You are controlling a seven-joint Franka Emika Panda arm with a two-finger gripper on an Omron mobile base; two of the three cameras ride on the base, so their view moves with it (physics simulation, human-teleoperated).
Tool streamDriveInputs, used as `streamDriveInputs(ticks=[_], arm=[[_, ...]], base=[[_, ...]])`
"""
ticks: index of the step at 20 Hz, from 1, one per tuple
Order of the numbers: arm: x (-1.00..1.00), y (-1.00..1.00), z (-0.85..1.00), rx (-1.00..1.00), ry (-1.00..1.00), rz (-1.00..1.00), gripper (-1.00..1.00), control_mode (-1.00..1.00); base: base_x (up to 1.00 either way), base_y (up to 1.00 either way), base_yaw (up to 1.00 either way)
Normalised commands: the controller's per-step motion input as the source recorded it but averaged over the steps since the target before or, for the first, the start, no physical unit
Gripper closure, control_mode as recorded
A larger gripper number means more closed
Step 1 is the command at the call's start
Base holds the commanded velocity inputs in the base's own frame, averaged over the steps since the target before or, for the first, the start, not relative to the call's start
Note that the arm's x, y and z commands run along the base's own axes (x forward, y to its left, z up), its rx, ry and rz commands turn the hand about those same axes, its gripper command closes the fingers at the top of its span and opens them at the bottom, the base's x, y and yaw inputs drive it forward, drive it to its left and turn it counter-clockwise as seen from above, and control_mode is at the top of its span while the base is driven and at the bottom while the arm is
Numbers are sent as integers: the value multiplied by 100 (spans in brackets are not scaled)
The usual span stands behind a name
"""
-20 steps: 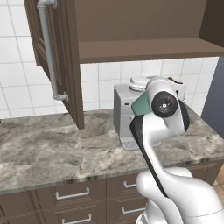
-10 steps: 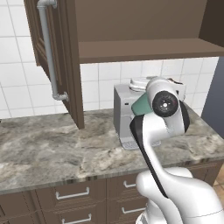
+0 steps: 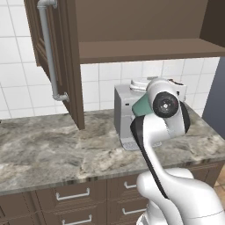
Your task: Open the cabinet, pick the kettle from the cabinet, and place it in the sink.
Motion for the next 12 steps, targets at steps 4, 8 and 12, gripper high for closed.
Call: streamDriveInputs(ticks=[4,8,12], arm=[[0,0,0,0,0,0,100,-100],[0,0,0,0,0,0,100,-100],[0,0,0,0,0,0,100,-100]], base=[[0,0,0],[0,0,0],[0,0,0]])
